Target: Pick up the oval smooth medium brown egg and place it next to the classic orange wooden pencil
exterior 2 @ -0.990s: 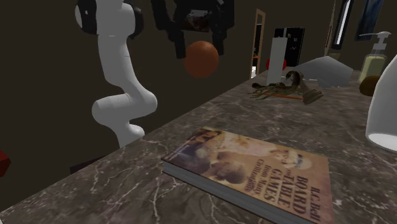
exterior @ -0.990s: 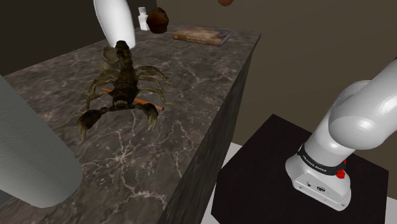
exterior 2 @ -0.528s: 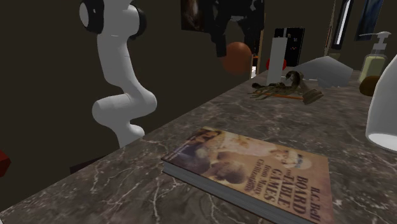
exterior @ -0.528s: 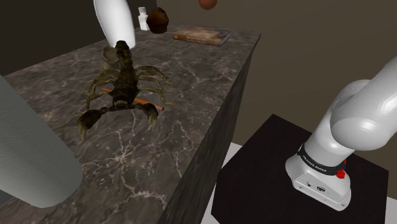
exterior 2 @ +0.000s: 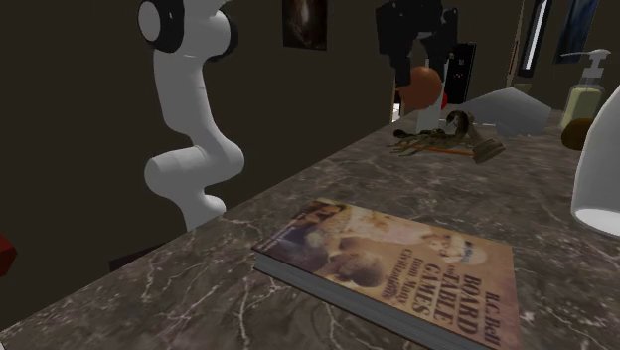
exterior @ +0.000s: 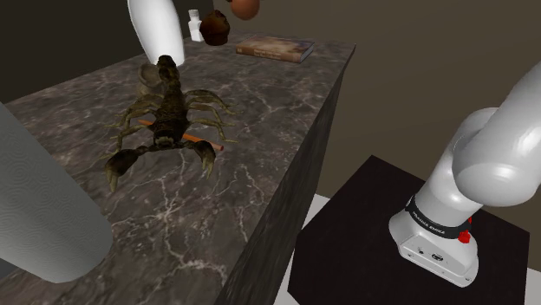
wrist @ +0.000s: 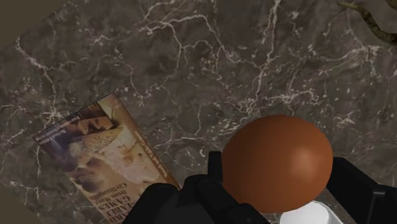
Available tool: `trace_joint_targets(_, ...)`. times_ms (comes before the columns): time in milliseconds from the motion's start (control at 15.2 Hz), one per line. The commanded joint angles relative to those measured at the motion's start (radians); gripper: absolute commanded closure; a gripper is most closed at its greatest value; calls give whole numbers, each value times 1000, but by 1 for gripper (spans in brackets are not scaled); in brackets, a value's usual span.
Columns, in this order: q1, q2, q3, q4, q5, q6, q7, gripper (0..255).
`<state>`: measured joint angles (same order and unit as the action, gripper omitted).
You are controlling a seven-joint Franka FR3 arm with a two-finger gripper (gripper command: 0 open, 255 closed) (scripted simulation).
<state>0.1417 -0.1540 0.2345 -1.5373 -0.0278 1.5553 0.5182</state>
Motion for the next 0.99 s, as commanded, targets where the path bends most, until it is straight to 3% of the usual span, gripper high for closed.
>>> trace_joint_targets(0,18,44,31,53,-15,-12,50,255)
trace_joint_targets(396,96,203,127,240,-88,-60,208,255)
trace_joint_targets(660,184,355,179,433,-171,-125,312,255)
trace_joint_targets(924,166,308,172,312,-147,-47,311,255)
